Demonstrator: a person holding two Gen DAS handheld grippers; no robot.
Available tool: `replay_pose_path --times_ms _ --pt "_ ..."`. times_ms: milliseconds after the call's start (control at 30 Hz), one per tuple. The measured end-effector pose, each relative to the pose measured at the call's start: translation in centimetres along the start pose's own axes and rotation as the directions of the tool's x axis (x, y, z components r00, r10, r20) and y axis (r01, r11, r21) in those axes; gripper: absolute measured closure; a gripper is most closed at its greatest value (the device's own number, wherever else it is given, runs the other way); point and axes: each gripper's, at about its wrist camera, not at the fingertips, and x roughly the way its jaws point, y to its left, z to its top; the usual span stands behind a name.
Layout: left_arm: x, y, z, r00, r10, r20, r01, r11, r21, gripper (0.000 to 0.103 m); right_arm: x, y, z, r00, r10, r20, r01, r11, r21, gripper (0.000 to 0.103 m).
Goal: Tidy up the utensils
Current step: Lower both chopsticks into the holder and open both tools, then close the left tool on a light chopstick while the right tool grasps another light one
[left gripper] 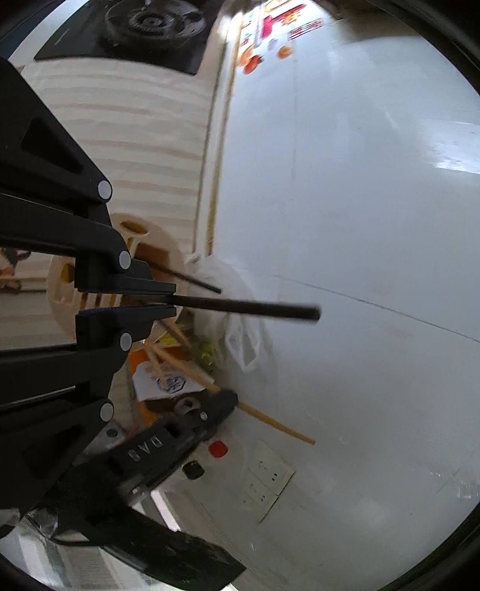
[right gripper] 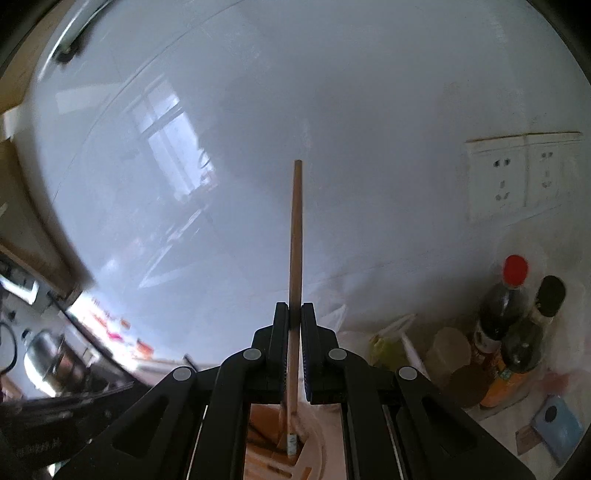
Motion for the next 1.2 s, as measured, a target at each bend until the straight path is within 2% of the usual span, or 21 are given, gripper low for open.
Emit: replay_pose_path --times_ms 100,167,200,233,367,400,500,533,600,633,767,900,1000,1067,1100,1133,1200 --pt "-0.8 0.0 -0.2 0.999 -0.043 -0.015 0.043 0.998 -0.036 0.096 0.3 0.1 -0.4 0.997 0.042 -0.072 -0.043 0.999 -0.016 0.096" --pt "-1.9 -0.3 -0.2 1.0 -0.007 0.005 0.007 1.0 -0.027 0.082 -0.3 0.0 -0.5 0.993 0.057 -0.108 -0.06 0.998 -0.02 0.086" --pt "-2.6 -0.4 -0.2 1.0 0.009 0.024 -0.008 1.0 -0.024 0.054 -0.9 -0.2 -0.4 0.992 0.062 -0.107 -0.064 0.998 -0.015 0.068" --pt "-3.3 -0.2 -0.2 0.999 0.019 0.048 -0.018 1.0 -0.023 0.029 -1.4 -0.3 -0.5 0.993 0.063 -0.103 -0.065 0.998 -0.01 0.055" --pt "-6.4 0.3 -1.8 0.983 0.084 0.164 -0.082 0.996 -0.017 0.012 -5.7 -2.1 -0.9 0.997 0.011 -0.075 -0.011 1.0 0.003 0.05" --pt "-6.6 0.7 -2.2 0.979 0.1 0.176 -0.098 0.995 -0.019 0.0 -6.7 -2.7 -1.2 0.997 -0.006 -0.072 0.007 1.0 0.007 0.046" --pt "-6.5 1.2 -4.6 0.965 0.172 0.196 -0.172 0.985 -0.015 0.0 -9.1 -4.8 -2.5 0.996 -0.059 -0.073 0.062 0.997 0.034 0.034" --pt "-6.2 1.3 -5.3 0.964 0.184 0.191 -0.185 0.983 -0.014 0.0 -10.1 -5.8 -3.3 0.994 -0.077 -0.073 0.081 0.996 0.048 0.026" --pt "-4.8 1.6 -7.1 0.969 0.192 0.156 -0.193 0.981 -0.009 0.0 -11.1 -7.1 -4.4 0.991 -0.106 -0.082 0.112 0.991 0.067 0.013" --pt "-3.9 1.7 -7.9 0.972 0.196 0.127 -0.197 0.98 -0.006 0.0 -11.4 -7.9 -5.2 0.987 -0.13 -0.093 0.138 0.987 0.077 0.009" --pt "0.7 1.7 -11.9 0.971 0.238 0.006 -0.238 0.971 0.033 0.0 -11.6 -10.3 -8.3 0.964 -0.208 -0.164 0.221 0.973 0.064 0.009" --pt "4.6 1.5 -15.6 0.963 0.254 -0.092 -0.249 0.967 0.056 0.0 -10.3 -13.3 -12.8 0.909 -0.291 -0.298 0.312 0.95 0.022 0.009" --pt "7.6 1.3 -17.9 0.949 0.27 -0.162 -0.26 0.962 0.079 0.001 -8.8 -15.5 -16.1 0.861 -0.301 -0.41 0.332 0.943 0.004 0.011" --pt "9.5 1.1 -19.3 0.937 0.282 -0.207 -0.265 0.959 0.102 0.003 -8.1 -16.4 -18.1 0.831 -0.301 -0.468 0.335 0.942 -0.012 0.022" --pt "10.5 1.1 -20.0 0.93 0.286 -0.23 -0.266 0.957 0.114 0.008 -7.4 -17.0 -19.6 0.804 -0.304 -0.511 0.337 0.941 -0.03 0.032" --pt "11.4 1.1 -20.6 0.924 0.287 -0.253 -0.263 0.957 0.124 0.015 -7.0 -17.2 -20.3 0.79 -0.308 -0.53 0.341 0.939 -0.038 0.041" --pt "13.3 1.3 -21.5 0.909 0.276 -0.313 -0.245 0.96 0.137 0.018 -6.1 -18.0 -22.4 0.756 -0.301 -0.581 0.335 0.941 -0.052 0.049"
